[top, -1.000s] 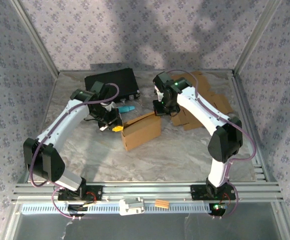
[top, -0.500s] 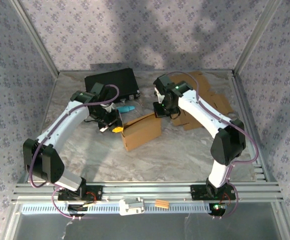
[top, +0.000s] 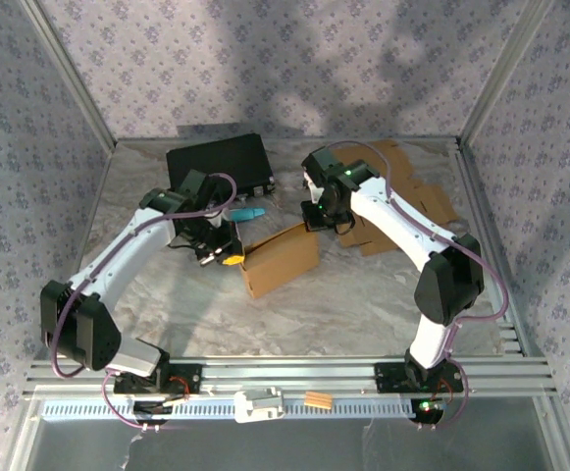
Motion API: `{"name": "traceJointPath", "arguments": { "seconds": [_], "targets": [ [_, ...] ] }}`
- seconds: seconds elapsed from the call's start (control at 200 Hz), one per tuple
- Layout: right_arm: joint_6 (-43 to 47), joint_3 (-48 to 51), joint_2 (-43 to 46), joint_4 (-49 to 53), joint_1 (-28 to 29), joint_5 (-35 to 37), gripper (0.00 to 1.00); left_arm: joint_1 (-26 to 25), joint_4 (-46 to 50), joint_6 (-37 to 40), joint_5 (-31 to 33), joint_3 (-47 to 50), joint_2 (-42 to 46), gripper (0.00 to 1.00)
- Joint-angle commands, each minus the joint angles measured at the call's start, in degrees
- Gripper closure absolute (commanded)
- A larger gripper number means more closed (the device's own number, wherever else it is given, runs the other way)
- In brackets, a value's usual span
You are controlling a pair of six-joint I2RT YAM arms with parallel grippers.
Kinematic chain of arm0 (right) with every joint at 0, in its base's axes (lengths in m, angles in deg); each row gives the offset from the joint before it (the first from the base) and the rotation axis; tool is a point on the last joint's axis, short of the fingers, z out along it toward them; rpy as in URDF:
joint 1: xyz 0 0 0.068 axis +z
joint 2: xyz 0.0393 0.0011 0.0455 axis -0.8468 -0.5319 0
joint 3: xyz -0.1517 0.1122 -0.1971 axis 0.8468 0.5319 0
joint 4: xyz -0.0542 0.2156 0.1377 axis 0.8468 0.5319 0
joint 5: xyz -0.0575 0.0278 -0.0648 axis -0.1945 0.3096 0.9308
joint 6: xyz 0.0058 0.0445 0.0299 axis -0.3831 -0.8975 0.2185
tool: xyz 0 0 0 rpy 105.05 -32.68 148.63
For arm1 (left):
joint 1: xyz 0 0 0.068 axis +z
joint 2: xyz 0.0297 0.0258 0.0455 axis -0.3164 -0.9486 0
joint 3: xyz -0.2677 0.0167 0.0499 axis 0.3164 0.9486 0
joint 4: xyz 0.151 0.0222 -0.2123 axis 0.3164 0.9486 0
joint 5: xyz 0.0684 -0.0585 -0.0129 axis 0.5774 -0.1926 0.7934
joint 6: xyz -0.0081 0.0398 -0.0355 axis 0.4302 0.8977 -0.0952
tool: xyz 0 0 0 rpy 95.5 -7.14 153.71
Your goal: Fold the paper box
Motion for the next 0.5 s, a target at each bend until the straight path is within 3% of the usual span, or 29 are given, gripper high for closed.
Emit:
{"name": "traceJointPath", "arguments": {
  "seconds": [0.0,0.355,0.495],
  "targets": [
    [0.93,1.33,0.61,1.77,1.22,-4.46,1.0,-1.69,-6.44,0.76,-0.46,1.67,1.9,1.0],
    [1.98,4.51,2.71,1.1,-0.15,-5.18,1.0,-5.61,-7.37,2.21,7.61,6.36,5.15,1.0],
    [2.15,4.29,3.08,0.72,-0.38,-5.88,1.0,-5.95,-8.34,1.77,7.78,7.21,4.81,1.0]
  ]
}}
